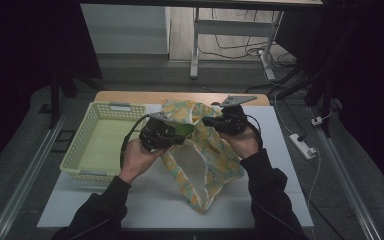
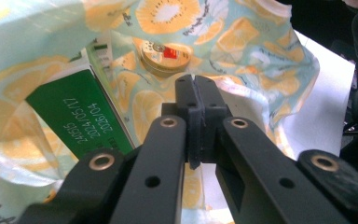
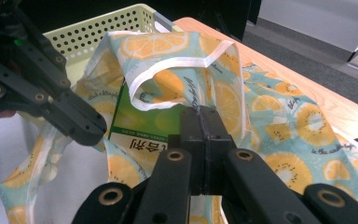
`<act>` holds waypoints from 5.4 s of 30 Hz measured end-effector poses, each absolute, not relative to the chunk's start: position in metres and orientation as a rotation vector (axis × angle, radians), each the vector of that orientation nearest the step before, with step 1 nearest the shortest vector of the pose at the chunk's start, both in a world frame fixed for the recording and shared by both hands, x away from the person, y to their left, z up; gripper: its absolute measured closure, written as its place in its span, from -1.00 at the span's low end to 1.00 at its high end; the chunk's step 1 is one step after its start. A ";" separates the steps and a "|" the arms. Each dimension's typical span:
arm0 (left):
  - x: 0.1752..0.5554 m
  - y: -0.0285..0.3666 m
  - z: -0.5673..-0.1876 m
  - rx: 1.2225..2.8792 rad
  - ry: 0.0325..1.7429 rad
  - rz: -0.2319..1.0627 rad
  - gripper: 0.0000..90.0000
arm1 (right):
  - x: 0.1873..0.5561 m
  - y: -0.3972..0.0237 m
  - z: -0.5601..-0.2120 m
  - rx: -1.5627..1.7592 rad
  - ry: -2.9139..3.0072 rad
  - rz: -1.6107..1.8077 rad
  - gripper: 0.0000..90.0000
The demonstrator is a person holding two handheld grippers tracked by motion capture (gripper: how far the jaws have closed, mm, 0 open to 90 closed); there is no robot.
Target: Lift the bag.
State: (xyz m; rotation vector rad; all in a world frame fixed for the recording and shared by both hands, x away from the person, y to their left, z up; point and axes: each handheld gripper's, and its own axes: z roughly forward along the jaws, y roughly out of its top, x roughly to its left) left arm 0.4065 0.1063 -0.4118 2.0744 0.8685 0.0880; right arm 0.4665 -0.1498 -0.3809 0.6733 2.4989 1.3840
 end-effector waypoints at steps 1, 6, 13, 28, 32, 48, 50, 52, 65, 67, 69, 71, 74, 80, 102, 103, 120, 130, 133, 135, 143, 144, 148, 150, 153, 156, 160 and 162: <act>0.407 0.107 -0.409 2.070 0.869 0.092 1.00 | 0.466 -0.150 -0.379 0.671 2.497 1.384 1.00; 0.411 0.111 -0.391 2.051 0.862 0.113 1.00 | 0.464 -0.148 -0.370 0.653 2.487 1.390 1.00; 0.414 0.119 -0.369 2.009 0.857 0.121 1.00 | 0.462 -0.146 -0.356 0.629 2.473 1.395 1.00; 0.420 0.137 -0.326 1.923 0.851 0.164 1.00 | 0.456 -0.140 -0.328 0.568 2.460 1.445 1.00; 0.422 0.139 -0.314 1.913 0.848 0.185 1.00 | 0.454 -0.137 -0.319 0.547 2.451 1.450 1.00; 0.431 0.146 -0.270 1.847 0.855 0.244 1.00 | 0.451 -0.125 -0.286 0.491 2.408 1.422 1.00; 0.431 0.147 -0.265 1.836 0.853 0.254 1.00 | 0.450 -0.124 -0.283 0.485 2.402 1.421 1.00; 0.431 0.149 -0.261 1.826 0.853 0.263 1.00 | 0.450 -0.124 -0.280 0.481 2.398 1.423 1.00; 0.425 0.158 -0.245 1.791 0.834 0.321 1.00 | 0.446 -0.121 -0.261 0.461 2.363 1.438 1.00; 0.427 0.158 -0.248 1.798 0.839 0.307 0.99 | 0.445 -0.121 -0.262 0.460 2.366 1.427 1.00; 0.430 0.157 -0.254 1.813 0.840 0.303 0.99 | 0.447 -0.120 -0.266 0.464 2.373 1.414 1.00; 0.432 0.155 -0.262 1.822 0.841 0.295 0.99 | 0.450 -0.121 -0.271 0.476 2.382 1.402 1.00; 0.437 0.153 -0.273 1.836 0.839 0.279 0.99 | 0.454 -0.122 -0.279 0.498 2.392 1.398 1.00; 0.445 0.148 -0.295 1.873 0.850 0.247 0.97 | 0.462 -0.125 -0.294 0.541 2.415 1.376 1.00; 0.429 0.147 -0.310 1.906 0.797 0.286 0.22 | 0.464 -0.133 -0.310 0.603 2.461 1.425 0.71; 0.426 0.148 -0.309 1.908 0.791 0.297 0.18 | 0.463 -0.134 -0.309 0.600 2.456 1.426 0.68; 0.388 0.169 -0.314 1.924 0.817 0.412 -0.50 | 0.454 -0.152 -0.315 0.638 2.423 1.453 0.22; 0.370 0.187 -0.300 1.901 0.816 0.424 -0.76 | 0.445 -0.154 -0.313 0.625 2.424 1.473 0.10; 0.366 0.192 -0.302 1.924 0.841 0.412 -0.84 | 0.442 -0.155 -0.314 0.620 2.425 1.475 0.08; 0.363 0.195 -0.307 1.942 0.862 0.414 -0.89 | 0.441 -0.156 -0.316 0.620 2.428 1.477 0.04; 0.346 0.220 -0.326 1.930 0.930 0.405 -1.00 | 0.436 -0.163 -0.327 0.642 2.448 1.460 -0.12; 0.344 0.223 -0.328 1.925 0.937 0.402 -1.00 | 0.435 -0.164 -0.329 0.645 2.452 1.457 -0.15; 0.337 0.234 -0.342 1.917 0.975 0.392 -1.00 | 0.434 -0.166 -0.338 0.658 2.461 1.450 -0.28; 0.335 0.238 -0.352 1.916 0.990 0.383 -1.00 | 0.432 -0.168 -0.342 0.672 2.459 1.449 -0.36; 0.332 0.242 -0.366 1.907 1.008 0.360 -1.00 | 0.430 -0.170 -0.349 0.685 2.462 1.433 -0.45; 0.329 0.246 -0.379 1.900 1.016 0.338 -1.00 | 0.428 -0.172 -0.356 0.695 2.469 1.421 -0.54; 0.325 0.250 -0.397 1.882 1.028 0.314 -1.00 | 0.424 -0.174 -0.365 0.719 2.470 1.394 -0.65; 0.322 0.250 -0.406 1.877 1.043 0.292 -1.00 | 0.422 -0.177 -0.370 0.733 2.461 1.387 -0.69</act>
